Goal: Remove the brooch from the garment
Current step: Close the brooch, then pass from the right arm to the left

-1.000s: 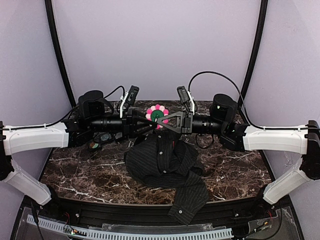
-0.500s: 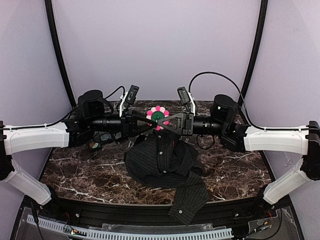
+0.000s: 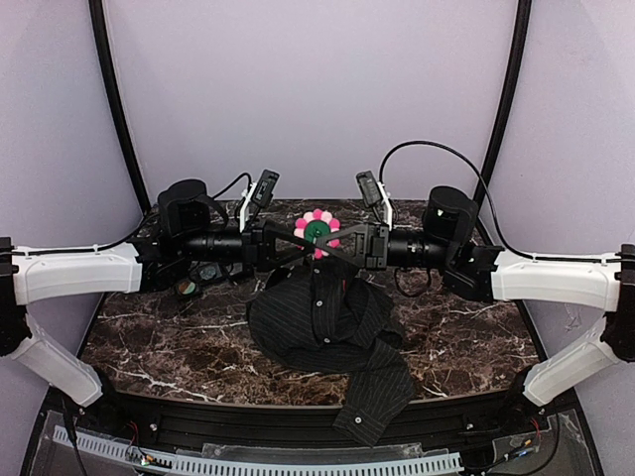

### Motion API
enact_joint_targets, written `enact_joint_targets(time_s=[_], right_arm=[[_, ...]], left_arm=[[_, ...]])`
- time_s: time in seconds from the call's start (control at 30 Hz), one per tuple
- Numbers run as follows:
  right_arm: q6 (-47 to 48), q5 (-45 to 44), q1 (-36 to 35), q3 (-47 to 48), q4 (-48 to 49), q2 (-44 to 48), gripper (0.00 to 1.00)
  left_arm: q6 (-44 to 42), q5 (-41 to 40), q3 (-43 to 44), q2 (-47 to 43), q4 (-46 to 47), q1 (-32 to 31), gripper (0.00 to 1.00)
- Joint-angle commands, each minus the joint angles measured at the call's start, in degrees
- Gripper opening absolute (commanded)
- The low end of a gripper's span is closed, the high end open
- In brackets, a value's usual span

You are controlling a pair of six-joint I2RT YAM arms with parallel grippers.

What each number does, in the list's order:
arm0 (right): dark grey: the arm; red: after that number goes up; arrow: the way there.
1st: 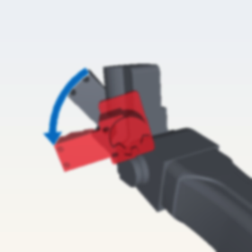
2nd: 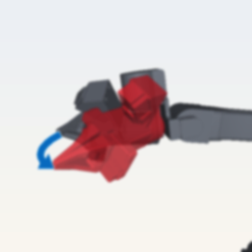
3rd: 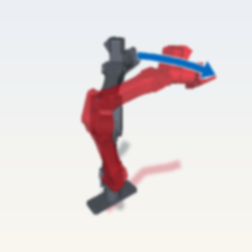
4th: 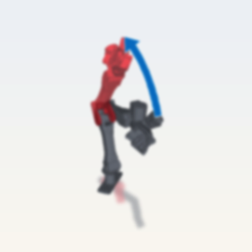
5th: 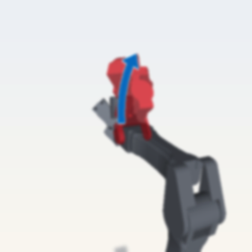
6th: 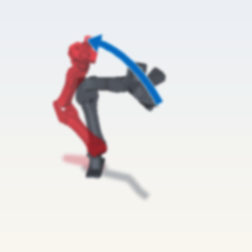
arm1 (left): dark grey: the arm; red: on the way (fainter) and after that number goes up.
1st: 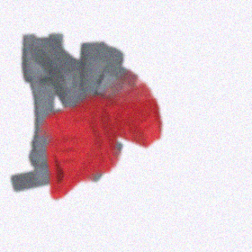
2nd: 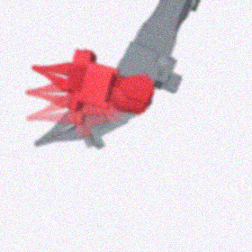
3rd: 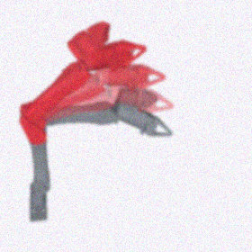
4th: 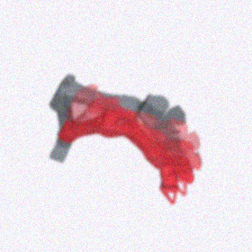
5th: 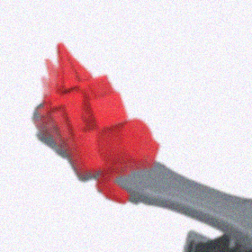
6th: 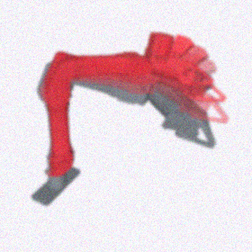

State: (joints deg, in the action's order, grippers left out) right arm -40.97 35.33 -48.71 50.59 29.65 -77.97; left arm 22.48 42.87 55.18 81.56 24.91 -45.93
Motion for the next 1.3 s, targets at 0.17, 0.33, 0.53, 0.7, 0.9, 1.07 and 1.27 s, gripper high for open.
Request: enact_joint_targets(time_s=[0.17, 0.33, 0.53, 0.7, 0.9, 1.07, 1.27], right_arm=[[0.8, -2.5, -0.4, -0.4, -0.8, 2.8, 0.0], [2.5, 1.0, -0.3, 1.3, -2.3, 1.6, 0.0], [4.3, 5.6, -0.2, 2.4, -7.1, 1.1, 0.0], [4.7, 7.5, -0.2, 2.4, -9.0, 1.1, 0.0], [3.7, 7.9, -0.2, 1.7, -7.5, 0.7, 0.0], [3.8, 8.4, -0.2, 2.2, -7.7, -0.3, 0.0], [4.1, 6.8, -0.1, 1.9, -8.3, -0.1, 0.0]], left_arm=[[-16.7, -8.5, 2.4, -6.9, -16.5, -0.1, 0.71], [-15.7, -9.2, 3.4, -8.7, -17.2, 0.1, 0.87], [-5.5, -1.2, 7.4, -4.8, -15.7, 1.4, 0.92], [-3.5, 3.6, 8.9, -1.6, -16.8, 1.4, 0.87], [-0.5, 7.9, 9.2, 1.5, -14.3, 1.4, 0.66], [1.5, 9.8, 8.5, 2.6, -11.8, 1.4, 0.52], [4.1, 11.4, 7.2, 3.5, -8.5, 1.4, 0.19]])
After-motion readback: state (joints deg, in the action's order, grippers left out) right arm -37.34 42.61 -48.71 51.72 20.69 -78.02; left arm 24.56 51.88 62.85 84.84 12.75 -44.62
